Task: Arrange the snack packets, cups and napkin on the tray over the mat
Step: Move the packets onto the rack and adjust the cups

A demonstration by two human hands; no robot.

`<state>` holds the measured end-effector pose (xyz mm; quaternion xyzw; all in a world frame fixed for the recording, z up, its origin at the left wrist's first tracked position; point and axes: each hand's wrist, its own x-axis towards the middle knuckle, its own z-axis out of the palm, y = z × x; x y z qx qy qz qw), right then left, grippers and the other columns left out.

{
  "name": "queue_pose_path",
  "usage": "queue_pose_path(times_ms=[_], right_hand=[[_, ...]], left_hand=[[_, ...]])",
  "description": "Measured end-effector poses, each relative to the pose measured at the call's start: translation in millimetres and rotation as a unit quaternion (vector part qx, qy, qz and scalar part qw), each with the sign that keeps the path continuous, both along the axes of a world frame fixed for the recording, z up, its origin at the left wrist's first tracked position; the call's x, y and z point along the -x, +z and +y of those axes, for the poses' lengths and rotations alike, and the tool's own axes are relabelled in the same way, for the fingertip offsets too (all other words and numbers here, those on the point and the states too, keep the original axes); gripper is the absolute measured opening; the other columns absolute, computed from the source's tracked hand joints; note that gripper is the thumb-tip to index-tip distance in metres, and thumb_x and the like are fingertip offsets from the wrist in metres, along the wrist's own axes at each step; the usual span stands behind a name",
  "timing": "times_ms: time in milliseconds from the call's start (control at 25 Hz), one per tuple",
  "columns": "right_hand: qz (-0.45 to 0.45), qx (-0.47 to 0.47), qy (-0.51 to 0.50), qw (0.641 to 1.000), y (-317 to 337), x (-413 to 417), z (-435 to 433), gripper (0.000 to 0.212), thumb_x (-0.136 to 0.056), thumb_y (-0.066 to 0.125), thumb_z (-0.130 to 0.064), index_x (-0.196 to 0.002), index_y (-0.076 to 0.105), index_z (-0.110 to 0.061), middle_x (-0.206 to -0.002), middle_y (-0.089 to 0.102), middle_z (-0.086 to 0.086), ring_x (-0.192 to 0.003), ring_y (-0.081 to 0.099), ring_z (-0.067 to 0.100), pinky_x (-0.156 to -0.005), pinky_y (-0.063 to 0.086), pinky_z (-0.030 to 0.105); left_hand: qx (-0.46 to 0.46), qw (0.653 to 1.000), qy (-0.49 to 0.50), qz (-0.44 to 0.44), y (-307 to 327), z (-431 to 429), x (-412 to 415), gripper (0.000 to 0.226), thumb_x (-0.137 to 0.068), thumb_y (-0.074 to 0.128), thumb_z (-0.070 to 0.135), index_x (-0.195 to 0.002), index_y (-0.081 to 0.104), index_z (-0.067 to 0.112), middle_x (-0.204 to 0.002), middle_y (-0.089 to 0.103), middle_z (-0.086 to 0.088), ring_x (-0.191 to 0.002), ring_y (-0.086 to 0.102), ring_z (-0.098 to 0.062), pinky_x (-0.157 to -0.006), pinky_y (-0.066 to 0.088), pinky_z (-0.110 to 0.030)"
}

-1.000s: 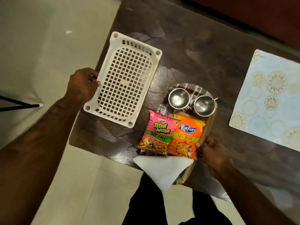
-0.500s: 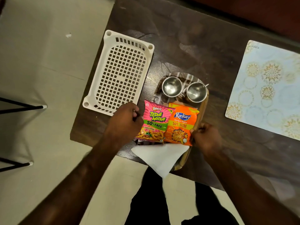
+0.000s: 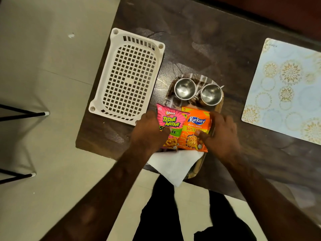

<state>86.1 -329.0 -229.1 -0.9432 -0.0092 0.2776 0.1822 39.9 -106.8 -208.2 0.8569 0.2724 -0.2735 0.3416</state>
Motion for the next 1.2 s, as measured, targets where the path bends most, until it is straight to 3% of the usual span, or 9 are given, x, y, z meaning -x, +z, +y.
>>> queue_pose_path(times_ms=[200, 320, 400, 480, 600, 680, 840, 960, 1200], right_hand=[[0.005, 0.098, 0.075, 0.992, 0.7, -25.1, 11.3, 0.087, -0.059, 0.09, -0.052, -0.131, 0.053, -0.018, -0.131, 0.043, 0.014, -0.122, 0.038, 0.037, -0.095, 0.043, 0.044], [-0.003, 0.077, 0.046, 0.996, -4.2, -26.8, 5.4, 0.053, -0.067, 0.085, -0.036, -0.111, 0.061, -0.021, -0.116, 0.055, 0.011, -0.115, 0.046, 0.036, -0.083, 0.041, 0.037], [0.038, -0.015, -0.041, 0.998, -3.1, -22.4, -0.1, 0.026, -0.075, 0.081, -0.022, -0.092, 0.062, -0.024, -0.096, 0.068, 0.002, -0.102, 0.062, 0.032, -0.073, 0.046, 0.034], [0.071, -0.116, -0.152, 0.979, 4.0, -16.7, -3.5, 0.019, -0.079, 0.079, -0.012, -0.083, 0.064, -0.022, -0.081, 0.073, -0.003, -0.087, 0.072, 0.027, -0.068, 0.053, 0.033], [0.11, -0.249, -0.239, 0.932, 29.8, -11.9, 3.4, 0.022, -0.085, 0.075, -0.005, -0.088, 0.073, -0.026, -0.092, 0.08, 0.001, -0.089, 0.077, 0.022, -0.077, 0.061, 0.039], [0.142, -0.321, -0.246, 0.903, 52.7, -15.0, 17.5, 0.025, -0.089, 0.072, -0.007, -0.096, 0.076, -0.031, -0.1, 0.081, -0.002, -0.091, 0.078, 0.02, -0.074, 0.063, 0.04], [0.158, -0.38, -0.22, 0.884, 78.8, -43.3, 65.6, 0.022, -0.093, 0.071, -0.013, -0.11, 0.071, -0.026, -0.103, 0.08, -0.004, -0.088, 0.079, 0.018, -0.06, 0.062, 0.035], [0.168, -0.41, -0.208, 0.872, 77.3, -75.6, 121.1, 0.02, -0.096, 0.065, -0.008, -0.114, 0.068, -0.019, -0.1, 0.08, 0.001, -0.081, 0.079, 0.017, -0.058, 0.062, 0.035], [0.154, -0.384, -0.191, 0.89, 47.5, -141.1, 202.1, 0.022, -0.097, 0.058, 0.001, -0.115, 0.064, -0.011, -0.112, 0.074, 0.011, -0.101, 0.075, 0.027, -0.087, 0.062, 0.049]], left_hand=[[-0.016, 1.0, 0.001, 0.022, -4.1, -2.7, -4.7, 0.053, -0.082, 0.072, 0.034, -0.127, 0.053, 0.014, -0.122, 0.066, -0.007, -0.115, 0.062, -0.031, -0.095, 0.053, -0.046], [0.011, 1.0, 0.009, -0.011, -2.4, -0.7, -2.2, 0.045, -0.081, 0.074, 0.032, -0.12, 0.057, 0.017, -0.118, 0.068, -0.002, -0.111, 0.064, -0.026, -0.093, 0.052, -0.041], [0.048, 0.997, 0.044, -0.031, 4.0, 3.5, 1.3, 0.036, -0.08, 0.078, 0.03, -0.107, 0.057, 0.021, -0.104, 0.07, 0.007, -0.101, 0.066, -0.021, -0.085, 0.05, -0.034], [0.09, 0.992, 0.078, -0.04, 12.5, 14.4, 4.3, 0.035, -0.079, 0.082, 0.028, -0.1, 0.054, 0.027, -0.088, 0.065, 0.015, -0.09, 0.066, -0.018, -0.078, 0.049, -0.031], [0.125, 0.979, 0.148, -0.065, 26.9, 52.1, 4.4, 0.04, -0.08, 0.083, 0.02, -0.113, 0.061, 0.016, -0.092, 0.067, 0.01, -0.091, 0.069, -0.019, -0.082, 0.059, -0.04], [0.082, 0.976, 0.179, -0.092, 36.1, 88.4, -2.3, 0.045, -0.081, 0.082, 0.02, -0.121, 0.062, 0.013, -0.1, 0.069, 0.002, -0.094, 0.07, -0.022, -0.08, 0.059, -0.036], [-0.001, 0.975, 0.193, -0.109, 39.6, 151.2, -27.2, 0.042, -0.086, 0.077, 0.02, -0.124, 0.062, 0.009, -0.113, 0.069, -0.011, -0.1, 0.069, -0.03, -0.091, 0.057, -0.05], [-0.002, 0.978, 0.199, -0.071, 25.7, 168.2, -43.0, 0.043, -0.087, 0.076, 0.021, -0.124, 0.062, 0.005, -0.118, 0.069, -0.016, -0.101, 0.069, -0.037, -0.087, 0.058, -0.059], [-0.042, 0.985, 0.159, -0.049, 0.4, 162.1, -56.4, 0.033, -0.09, 0.068, 0.021, -0.12, 0.067, 0.009, -0.12, 0.072, -0.012, -0.11, 0.067, -0.032, -0.097, 0.051, -0.037]])
